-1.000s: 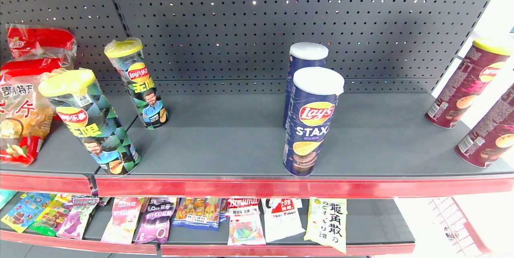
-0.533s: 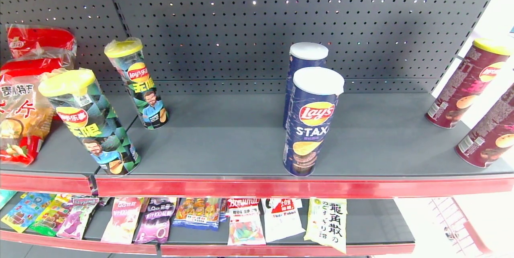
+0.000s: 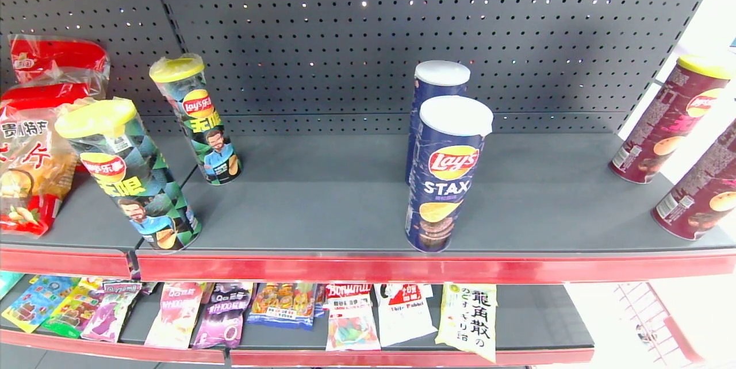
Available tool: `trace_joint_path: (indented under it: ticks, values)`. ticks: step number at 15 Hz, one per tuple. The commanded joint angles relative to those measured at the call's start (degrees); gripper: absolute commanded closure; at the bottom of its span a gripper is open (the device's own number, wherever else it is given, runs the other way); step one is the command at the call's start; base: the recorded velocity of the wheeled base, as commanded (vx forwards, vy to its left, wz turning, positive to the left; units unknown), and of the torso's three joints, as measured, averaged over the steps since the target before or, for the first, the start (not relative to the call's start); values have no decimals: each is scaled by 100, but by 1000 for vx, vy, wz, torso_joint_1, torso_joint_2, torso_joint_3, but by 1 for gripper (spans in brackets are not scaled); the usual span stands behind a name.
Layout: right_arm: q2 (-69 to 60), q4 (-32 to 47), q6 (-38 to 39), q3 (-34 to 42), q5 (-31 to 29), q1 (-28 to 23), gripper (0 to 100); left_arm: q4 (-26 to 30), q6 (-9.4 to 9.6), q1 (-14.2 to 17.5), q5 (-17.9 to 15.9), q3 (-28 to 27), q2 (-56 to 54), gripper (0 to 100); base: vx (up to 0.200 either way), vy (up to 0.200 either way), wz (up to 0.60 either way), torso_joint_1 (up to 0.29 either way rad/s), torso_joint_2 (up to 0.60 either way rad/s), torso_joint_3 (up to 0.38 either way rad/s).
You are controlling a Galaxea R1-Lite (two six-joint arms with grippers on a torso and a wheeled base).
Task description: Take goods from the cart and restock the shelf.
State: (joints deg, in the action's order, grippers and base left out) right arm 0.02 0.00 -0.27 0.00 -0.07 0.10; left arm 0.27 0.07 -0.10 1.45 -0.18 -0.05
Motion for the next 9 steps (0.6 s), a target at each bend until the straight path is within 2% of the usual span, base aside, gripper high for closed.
trace_joint_path:
  ticks: [1,9]
  values:
    - [6,0,0,0,-1,-1,0,0,1,1,4,1,5,0,0,0,0,0,0,0]
    - [6,0,-17,0,-10,-1,0,0,1,1,4,1,5,0,0,0,0,0,0,0]
